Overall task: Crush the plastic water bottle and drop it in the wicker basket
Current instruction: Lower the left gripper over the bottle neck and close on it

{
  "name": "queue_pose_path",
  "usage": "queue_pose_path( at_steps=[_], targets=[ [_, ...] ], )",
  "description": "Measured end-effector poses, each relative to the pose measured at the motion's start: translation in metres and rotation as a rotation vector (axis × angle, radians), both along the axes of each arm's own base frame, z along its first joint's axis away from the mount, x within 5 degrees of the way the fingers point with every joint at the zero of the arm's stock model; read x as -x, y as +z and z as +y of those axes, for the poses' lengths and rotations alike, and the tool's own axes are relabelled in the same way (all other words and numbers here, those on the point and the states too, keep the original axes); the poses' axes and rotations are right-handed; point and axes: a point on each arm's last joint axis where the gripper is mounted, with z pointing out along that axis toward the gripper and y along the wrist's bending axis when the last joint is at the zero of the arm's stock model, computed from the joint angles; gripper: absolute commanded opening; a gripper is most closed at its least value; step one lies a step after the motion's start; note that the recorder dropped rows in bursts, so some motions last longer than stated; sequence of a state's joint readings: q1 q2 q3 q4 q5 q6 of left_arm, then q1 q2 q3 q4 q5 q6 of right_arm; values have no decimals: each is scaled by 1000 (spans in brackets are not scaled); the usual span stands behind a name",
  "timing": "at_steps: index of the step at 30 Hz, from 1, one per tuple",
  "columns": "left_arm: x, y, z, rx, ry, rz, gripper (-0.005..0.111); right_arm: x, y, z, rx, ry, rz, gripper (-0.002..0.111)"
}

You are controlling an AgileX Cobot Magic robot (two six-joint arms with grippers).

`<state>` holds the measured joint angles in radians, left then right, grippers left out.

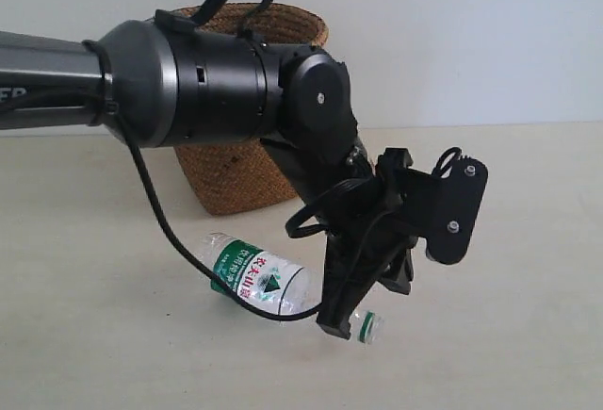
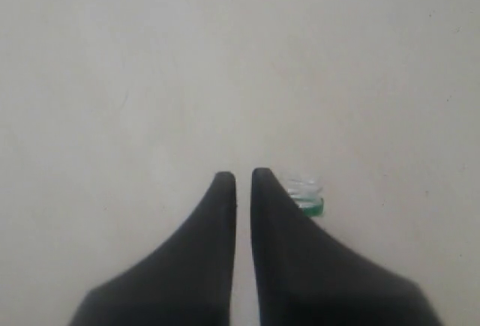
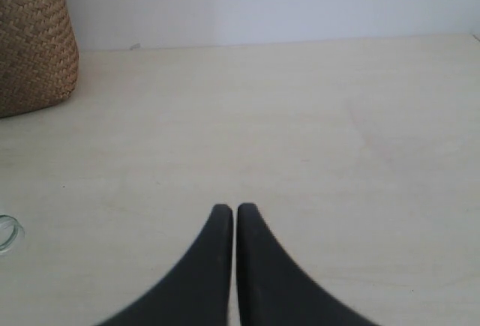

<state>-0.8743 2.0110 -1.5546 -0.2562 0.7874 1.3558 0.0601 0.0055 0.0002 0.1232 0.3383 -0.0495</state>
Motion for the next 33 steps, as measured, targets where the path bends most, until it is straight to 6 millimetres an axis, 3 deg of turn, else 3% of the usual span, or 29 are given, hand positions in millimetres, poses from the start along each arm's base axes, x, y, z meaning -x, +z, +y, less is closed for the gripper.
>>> queue_pose_path(
  at_steps=[3, 7, 10, 17, 28, 33],
  targets=[
    [3, -8, -4, -21, 7, 11, 15, 0, 0, 0, 0, 0, 0, 0],
    [2, -24, -4, -74, 47, 41, 43, 0, 0, 0, 0, 0, 0, 0],
    [-1, -31, -3, -103, 78, 39, 56, 0, 0, 0, 0, 0, 0, 0],
    [-4, -33, 0, -133, 104, 10, 54, 0, 0, 0, 0, 0, 0, 0],
    [-6, -61, -2, -185, 106, 43, 54, 0, 0, 0, 0, 0, 0, 0],
    [-8, -63, -4, -169, 109, 30, 48, 0, 0, 0, 0, 0, 0, 0]
  ],
)
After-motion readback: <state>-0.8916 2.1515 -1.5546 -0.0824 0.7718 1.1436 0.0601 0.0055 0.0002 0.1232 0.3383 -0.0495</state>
